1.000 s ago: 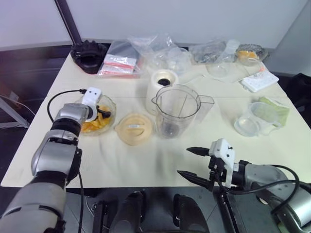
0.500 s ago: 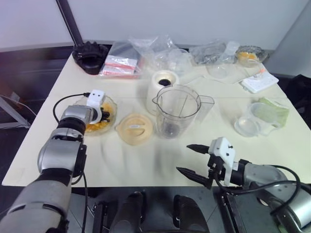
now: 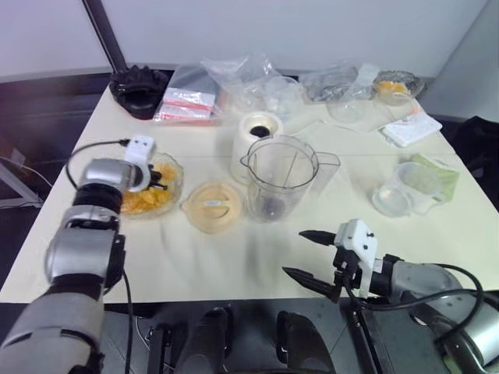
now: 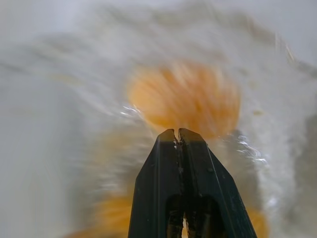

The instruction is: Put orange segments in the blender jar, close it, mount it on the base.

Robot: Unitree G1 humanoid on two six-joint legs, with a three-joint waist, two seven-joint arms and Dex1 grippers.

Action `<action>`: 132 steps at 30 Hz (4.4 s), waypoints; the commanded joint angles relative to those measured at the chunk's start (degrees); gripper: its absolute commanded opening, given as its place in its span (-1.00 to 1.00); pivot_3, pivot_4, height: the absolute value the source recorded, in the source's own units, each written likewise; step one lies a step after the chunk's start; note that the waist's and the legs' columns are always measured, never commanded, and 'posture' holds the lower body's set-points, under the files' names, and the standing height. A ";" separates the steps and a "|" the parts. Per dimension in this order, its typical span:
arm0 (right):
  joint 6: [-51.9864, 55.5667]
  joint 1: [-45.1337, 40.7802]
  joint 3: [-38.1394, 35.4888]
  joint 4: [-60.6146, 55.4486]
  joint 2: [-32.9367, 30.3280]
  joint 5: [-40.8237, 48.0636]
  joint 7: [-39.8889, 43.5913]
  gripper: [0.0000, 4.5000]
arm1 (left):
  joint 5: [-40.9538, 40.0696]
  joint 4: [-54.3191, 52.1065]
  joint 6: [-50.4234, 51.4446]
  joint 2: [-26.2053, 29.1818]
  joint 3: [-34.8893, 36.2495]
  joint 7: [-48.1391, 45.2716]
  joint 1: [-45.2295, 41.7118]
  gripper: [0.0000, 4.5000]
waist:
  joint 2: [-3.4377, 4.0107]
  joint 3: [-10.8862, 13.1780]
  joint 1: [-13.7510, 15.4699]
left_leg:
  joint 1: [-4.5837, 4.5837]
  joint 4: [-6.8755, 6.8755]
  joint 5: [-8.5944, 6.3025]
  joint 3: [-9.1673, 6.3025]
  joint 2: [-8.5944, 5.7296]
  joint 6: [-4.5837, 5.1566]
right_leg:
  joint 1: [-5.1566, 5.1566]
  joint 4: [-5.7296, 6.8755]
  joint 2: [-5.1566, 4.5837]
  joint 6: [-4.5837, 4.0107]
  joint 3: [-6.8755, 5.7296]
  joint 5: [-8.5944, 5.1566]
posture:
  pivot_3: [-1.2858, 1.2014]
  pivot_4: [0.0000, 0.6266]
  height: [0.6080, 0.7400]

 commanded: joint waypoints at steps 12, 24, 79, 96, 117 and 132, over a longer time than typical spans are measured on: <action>3.06 -5.59 -1.49 1.61 -0.25 2.46 0.60 1.00 | -8.25 -33.64 20.41 8.67 7.20 -2.83 12.06 -0.72 | 0.03 -0.02 0.28 | 0.05 -0.02 -0.05 -0.04 0.01 -0.10 | -0.02 0.01 0.01 -0.24 0.01 -0.11 | 0.03 -0.52 1.00; 2.41 -3.98 -1.97 1.24 -0.52 1.87 0.80 1.00 | -4.97 -21.15 11.30 3.30 0.86 0.11 7.10 0.99 | 0.02 -0.02 0.61 | 0.03 -0.02 0.02 -0.02 -0.02 0.00 | -0.04 0.01 0.01 -0.05 0.02 0.00 | 0.03 -0.52 1.00; 6.49 -8.00 -4.48 -1.54 -2.35 5.40 -2.21 1.00 | 0.06 -14.25 16.42 0.57 1.98 2.16 -0.08 -0.98 | -0.05 -0.05 0.47 | -0.05 0.20 0.02 0.02 -0.03 0.01 | -0.02 0.10 -0.01 0.02 0.03 0.05 | 0.03 -0.52 1.00; 5.14 -10.23 -2.03 2.09 -2.06 4.21 -0.25 1.00 | 0.95 -3.65 7.63 -4.47 3.23 12.59 0.94 0.70 | -0.05 -0.05 0.72 | -0.01 0.21 0.03 -0.01 -0.04 0.02 | -0.01 0.13 0.01 0.00 0.03 0.04 | 0.03 -0.52 1.00; 3.74 -4.64 -4.46 -0.25 -1.55 3.66 -1.69 1.00 | 3.51 23.83 -17.96 -9.76 4.25 20.44 -5.08 0.70 | -0.07 -0.05 0.68 | -0.03 0.29 0.03 0.03 -0.05 0.02 | 0.02 0.15 -0.01 0.04 0.03 0.07 | 0.03 -0.52 1.00; 3.73 -5.80 -3.81 0.48 -1.34 3.18 -1.77 1.00 | 1.79 24.05 -12.21 -9.66 6.88 22.53 -4.47 -0.99 | -0.06 -0.07 0.57 | 0.04 0.34 0.02 0.05 -0.03 0.01 | 0.06 0.24 0.00 0.07 0.03 0.09 | 0.03 -0.52 1.00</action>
